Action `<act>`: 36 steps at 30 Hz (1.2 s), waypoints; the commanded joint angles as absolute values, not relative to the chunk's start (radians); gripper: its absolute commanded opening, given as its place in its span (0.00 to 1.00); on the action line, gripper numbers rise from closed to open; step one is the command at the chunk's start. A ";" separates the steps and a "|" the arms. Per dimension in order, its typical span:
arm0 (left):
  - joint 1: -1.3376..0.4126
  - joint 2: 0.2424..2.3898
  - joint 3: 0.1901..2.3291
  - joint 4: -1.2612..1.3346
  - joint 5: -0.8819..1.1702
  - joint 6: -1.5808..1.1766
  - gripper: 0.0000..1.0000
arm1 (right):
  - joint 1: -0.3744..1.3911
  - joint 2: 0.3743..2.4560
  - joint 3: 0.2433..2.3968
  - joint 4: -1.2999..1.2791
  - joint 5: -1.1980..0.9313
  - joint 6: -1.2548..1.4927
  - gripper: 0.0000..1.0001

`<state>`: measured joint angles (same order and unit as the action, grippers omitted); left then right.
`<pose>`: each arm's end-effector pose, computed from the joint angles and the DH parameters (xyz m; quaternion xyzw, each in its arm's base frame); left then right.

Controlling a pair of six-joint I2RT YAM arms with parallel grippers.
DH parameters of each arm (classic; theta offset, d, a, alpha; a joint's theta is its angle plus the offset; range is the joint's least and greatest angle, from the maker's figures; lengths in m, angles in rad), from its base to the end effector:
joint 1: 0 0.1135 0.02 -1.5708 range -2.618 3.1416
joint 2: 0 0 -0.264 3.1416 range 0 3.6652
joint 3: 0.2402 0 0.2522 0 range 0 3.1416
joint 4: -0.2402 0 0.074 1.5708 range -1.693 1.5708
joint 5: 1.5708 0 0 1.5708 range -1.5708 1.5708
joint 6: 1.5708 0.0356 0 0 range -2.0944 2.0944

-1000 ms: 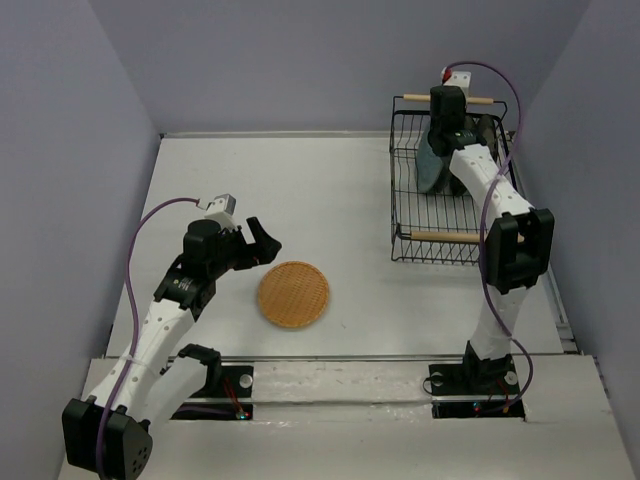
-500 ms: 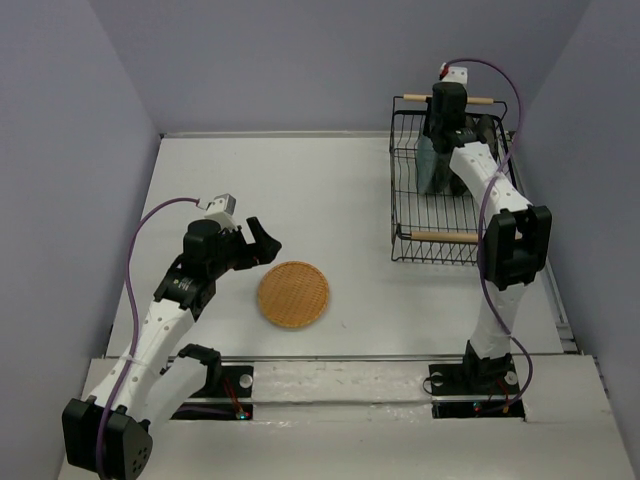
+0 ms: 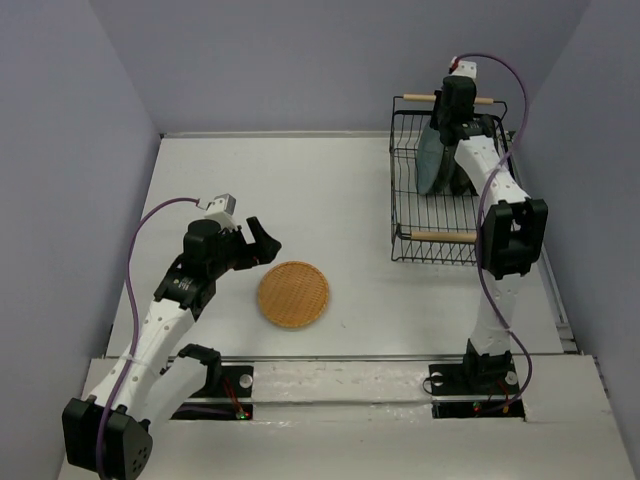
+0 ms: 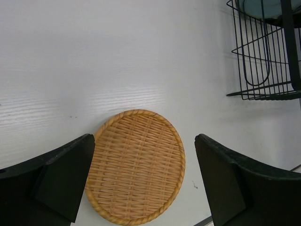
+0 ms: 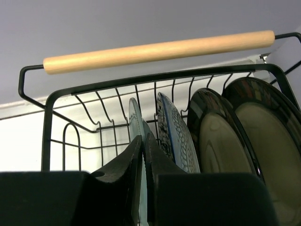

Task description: Load the plates into the dish rack

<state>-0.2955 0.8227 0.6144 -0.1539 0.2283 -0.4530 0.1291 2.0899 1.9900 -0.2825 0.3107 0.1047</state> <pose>0.1834 -0.0642 0.2765 0.0002 0.8201 -0.2936 0.4911 0.4980 0.0537 0.3377 0.0766 0.8196 -0.0628 0.5643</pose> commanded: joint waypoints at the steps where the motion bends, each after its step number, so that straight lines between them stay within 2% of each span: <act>1: -0.301 0.824 0.607 -0.130 0.224 -0.437 0.99 | 0.137 2.160 2.051 -0.351 0.218 0.109 0.10; 12: -0.301 0.839 0.609 -0.132 0.224 -0.436 0.99 | 0.137 2.209 2.115 -0.353 0.219 0.072 0.10; 14: -0.301 0.839 0.607 -0.132 0.222 -0.436 0.99 | 0.137 2.218 2.134 -0.353 0.216 0.071 0.14; 23: -0.301 0.831 0.609 -0.140 0.209 -0.437 0.99 | 0.137 2.270 2.226 -0.367 0.195 0.072 0.16; 26: -0.301 0.836 0.609 -0.140 0.207 -0.437 0.99 | 0.137 2.266 2.226 -0.368 0.184 0.086 0.21; 33: -0.301 0.848 0.612 -0.143 0.207 -0.436 0.99 | 0.137 2.186 2.221 -0.370 0.195 0.077 0.44; 36: -0.301 0.847 0.614 -0.146 0.198 -0.436 0.99 | 0.137 2.145 2.215 -0.377 0.181 0.074 0.49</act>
